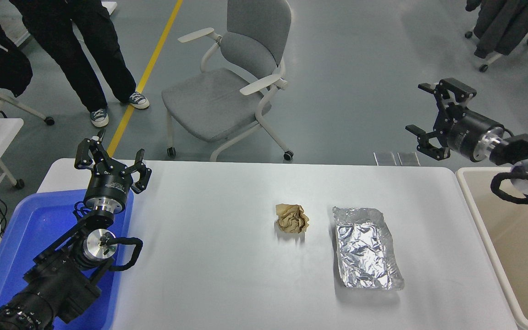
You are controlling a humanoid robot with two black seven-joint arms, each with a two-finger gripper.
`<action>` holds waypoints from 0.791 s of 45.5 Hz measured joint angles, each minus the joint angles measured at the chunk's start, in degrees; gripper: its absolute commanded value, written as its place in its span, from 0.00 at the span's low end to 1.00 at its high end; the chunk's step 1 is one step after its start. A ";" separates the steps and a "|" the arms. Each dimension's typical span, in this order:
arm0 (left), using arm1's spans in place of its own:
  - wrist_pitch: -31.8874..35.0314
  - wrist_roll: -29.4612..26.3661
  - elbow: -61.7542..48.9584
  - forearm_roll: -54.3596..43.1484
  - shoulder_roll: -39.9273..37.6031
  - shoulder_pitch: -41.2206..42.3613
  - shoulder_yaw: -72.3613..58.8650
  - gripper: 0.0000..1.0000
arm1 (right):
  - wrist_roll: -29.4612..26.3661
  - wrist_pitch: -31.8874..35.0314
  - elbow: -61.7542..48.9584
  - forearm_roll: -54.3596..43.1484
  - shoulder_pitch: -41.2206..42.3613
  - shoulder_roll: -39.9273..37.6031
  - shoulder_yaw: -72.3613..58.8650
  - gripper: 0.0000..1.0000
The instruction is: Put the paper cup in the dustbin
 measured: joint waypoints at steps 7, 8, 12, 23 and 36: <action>0.00 0.00 0.00 0.00 0.01 0.00 0.00 1.00 | 0.53 -0.90 -1.11 -0.53 -1.03 3.00 0.86 0.98; 0.00 0.00 0.00 0.00 0.01 0.00 -0.01 1.00 | 0.57 -0.97 -1.41 -0.58 -1.10 3.40 0.94 0.98; 0.00 0.00 0.00 0.00 0.02 0.00 -0.01 1.00 | 0.67 -1.22 -3.01 -0.75 -1.37 5.19 1.18 0.98; 0.00 0.00 0.00 0.00 0.03 0.00 -0.01 1.00 | 0.77 -1.64 -9.26 -0.49 -1.46 11.27 4.08 0.98; 0.00 0.00 0.00 0.00 0.02 0.00 -0.01 1.00 | 0.76 -1.76 -21.82 1.34 0.22 20.39 9.69 0.98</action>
